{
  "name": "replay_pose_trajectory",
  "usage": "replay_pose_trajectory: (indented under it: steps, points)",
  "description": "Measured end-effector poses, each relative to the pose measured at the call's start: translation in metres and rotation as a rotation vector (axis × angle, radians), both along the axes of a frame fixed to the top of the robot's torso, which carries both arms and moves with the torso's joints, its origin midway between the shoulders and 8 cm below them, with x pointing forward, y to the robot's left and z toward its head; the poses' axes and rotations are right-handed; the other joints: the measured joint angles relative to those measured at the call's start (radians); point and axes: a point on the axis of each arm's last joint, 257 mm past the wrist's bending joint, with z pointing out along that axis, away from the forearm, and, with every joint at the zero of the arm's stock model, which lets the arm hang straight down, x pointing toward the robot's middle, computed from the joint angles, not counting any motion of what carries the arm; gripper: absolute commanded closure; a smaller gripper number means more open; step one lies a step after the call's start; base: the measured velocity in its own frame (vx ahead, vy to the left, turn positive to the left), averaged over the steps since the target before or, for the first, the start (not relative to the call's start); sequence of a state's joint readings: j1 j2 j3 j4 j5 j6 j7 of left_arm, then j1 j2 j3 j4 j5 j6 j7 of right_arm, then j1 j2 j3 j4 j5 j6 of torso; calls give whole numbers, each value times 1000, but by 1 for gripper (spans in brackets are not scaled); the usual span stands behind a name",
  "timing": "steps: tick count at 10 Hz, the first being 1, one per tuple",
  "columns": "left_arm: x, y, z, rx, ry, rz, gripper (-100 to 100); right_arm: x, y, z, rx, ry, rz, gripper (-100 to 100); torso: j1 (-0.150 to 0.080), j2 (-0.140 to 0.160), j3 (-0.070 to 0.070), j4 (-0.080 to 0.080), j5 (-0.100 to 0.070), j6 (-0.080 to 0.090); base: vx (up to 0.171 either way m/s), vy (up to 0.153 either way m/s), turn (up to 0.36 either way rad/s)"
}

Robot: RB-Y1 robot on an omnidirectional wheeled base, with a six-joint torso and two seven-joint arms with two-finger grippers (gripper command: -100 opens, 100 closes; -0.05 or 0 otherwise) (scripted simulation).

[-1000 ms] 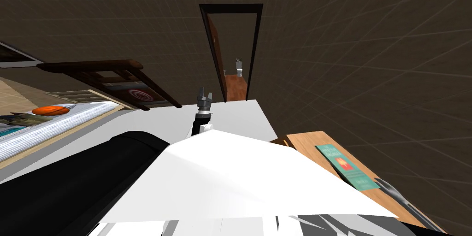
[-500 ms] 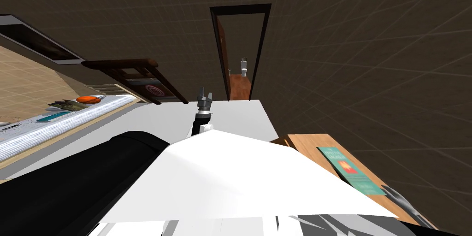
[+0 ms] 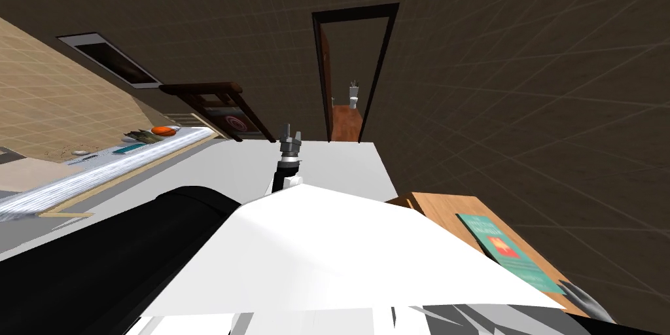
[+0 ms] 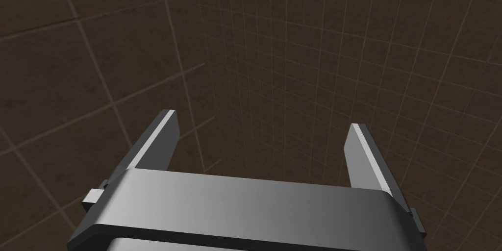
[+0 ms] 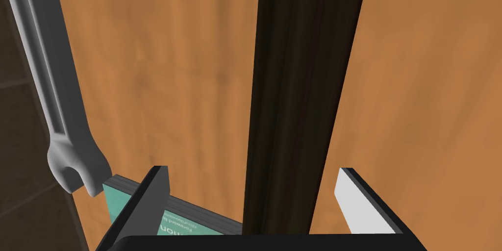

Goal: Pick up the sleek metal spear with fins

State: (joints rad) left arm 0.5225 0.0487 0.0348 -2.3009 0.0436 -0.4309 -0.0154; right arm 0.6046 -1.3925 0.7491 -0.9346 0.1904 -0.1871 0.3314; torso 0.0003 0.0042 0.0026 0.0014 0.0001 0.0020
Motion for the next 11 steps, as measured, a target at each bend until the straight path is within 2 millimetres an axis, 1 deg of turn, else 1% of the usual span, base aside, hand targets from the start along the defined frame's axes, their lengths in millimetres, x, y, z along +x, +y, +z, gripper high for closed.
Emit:
replay_pose_trajectory:
  steps: [1, 2, 3, 4, 5, 6, 10, 11]
  points:
    - [0, 0, 0, 0, 0, 0, 0, -12, 4, 1, -1, 10, -34, -100, 0, 2, 1, 0, 0, -1, -124, -23, 125]
    - [0, 0, 0, 0, 0, 0, 0, -15, 10, -2, 4, 10, -52, -100, -1, 3, 2, 1, 0, 0, -55, -7, -23]
    - [0, 0, 0, 0, 0, 0, 0, -15, 17, -7, 13, 7, -57, -100, 0, 0, 0, 0, 0, 1, -92, 5, 230]
    - [0, 0, 0, 0, 0, 0, 0, -26, 22, -5, 13, 20, -88, -100, 1, 1, 0, 0, 0, -1, -96, -2, 151]
    - [0, 0, 0, 0, 0, 0, 0, -28, 28, -8, 17, 22, -107, -100, 0, 1, 0, 0, 0, 0, -34, -1, 12]
    - [0, 0, 0, 0, 0, 0, 0, -28, 29, -9, 17, 22, -110, 100, 0, -2, -1, 0, 0, 0, -7, 0, -4]
    - [0, 0, 0, 0, 0, 0, 0, -28, 26, -7, 11, 23, -108, 100, -1, -5, -3, -1, -3, 1, -1, -2, 1]
    - [0, 0, 0, 0, 0, 0, 0, -28, 26, -7, 11, 23, -108, 0, -1, -5, -3, -1, -3, 1, 0, 0, 0]
